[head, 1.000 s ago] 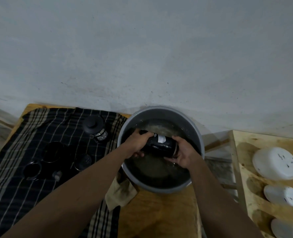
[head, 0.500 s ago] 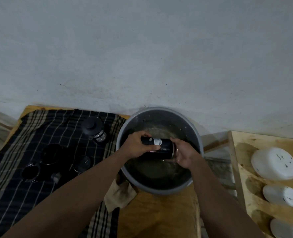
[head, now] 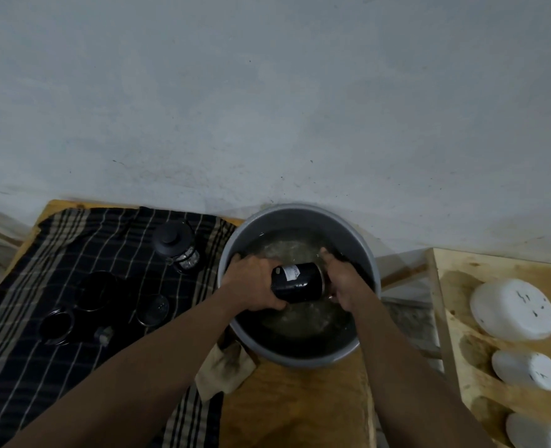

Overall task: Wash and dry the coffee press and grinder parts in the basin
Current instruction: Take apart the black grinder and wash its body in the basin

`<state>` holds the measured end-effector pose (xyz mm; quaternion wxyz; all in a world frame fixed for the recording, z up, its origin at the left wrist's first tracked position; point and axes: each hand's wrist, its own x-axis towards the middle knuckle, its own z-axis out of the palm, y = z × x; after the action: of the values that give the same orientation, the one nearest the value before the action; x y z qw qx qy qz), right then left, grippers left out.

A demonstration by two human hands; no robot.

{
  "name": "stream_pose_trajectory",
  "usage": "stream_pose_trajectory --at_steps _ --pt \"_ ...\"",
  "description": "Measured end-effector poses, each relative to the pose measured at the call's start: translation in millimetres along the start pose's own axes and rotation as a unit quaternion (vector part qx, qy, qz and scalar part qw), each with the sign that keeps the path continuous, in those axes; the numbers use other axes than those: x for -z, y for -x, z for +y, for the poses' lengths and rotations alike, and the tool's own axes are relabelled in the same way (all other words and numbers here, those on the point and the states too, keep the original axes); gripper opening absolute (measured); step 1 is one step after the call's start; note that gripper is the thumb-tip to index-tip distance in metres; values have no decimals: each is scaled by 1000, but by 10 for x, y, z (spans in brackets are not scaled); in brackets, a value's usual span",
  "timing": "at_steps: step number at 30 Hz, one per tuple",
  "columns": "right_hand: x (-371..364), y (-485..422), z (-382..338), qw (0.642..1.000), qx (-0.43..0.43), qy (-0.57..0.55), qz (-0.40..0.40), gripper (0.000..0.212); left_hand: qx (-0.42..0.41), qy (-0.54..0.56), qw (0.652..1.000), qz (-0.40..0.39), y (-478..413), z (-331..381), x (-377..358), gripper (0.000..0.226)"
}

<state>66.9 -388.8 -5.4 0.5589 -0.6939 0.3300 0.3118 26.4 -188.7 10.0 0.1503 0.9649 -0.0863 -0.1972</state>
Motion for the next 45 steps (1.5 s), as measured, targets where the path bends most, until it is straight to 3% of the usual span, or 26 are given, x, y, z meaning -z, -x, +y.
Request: stream_pose_trajectory --at_steps 6,9,11,13,15,18,21,25,30,37,41,45 --pt "-37 55 130 993 -52 -52 -89 46 -17 -38 999 -13 40 -37 11 90" --pt "36 53 112 1000 12 -24 1 35 -21 -28 999 -3 40 -55 0 90" --pt "105 37 81 999 44 -8 26 44 -20 -12 1000 8 35 -76 2 92" --pt "124 13 92 999 17 -25 -21 70 -28 -7 1000 7 27 -74 2 94" --pt "118 9 128 996 -10 -40 -75 81 -39 -9 999 1 36 -44 4 93" --pt "86 23 130 992 -20 -48 -112 71 -42 -20 999 -2 47 -24 20 93" --pt "85 32 95 995 -1 -52 -82 55 -38 -15 999 -4 47 -49 22 93" --pt "166 -11 82 999 11 -34 -22 65 -36 -2 999 2 43 -75 -3 92" --pt "77 53 98 989 -26 -49 -139 68 -38 -35 999 -12 32 -63 -15 91" --pt "125 -30 83 1000 -4 -27 -11 71 -29 8 1000 1 45 -77 2 92" --pt "64 52 112 993 -44 -43 -100 60 -39 -28 999 -18 41 -74 14 88" --pt "2 140 92 998 -32 -20 -53 43 -26 -7 999 -28 63 -23 46 85"
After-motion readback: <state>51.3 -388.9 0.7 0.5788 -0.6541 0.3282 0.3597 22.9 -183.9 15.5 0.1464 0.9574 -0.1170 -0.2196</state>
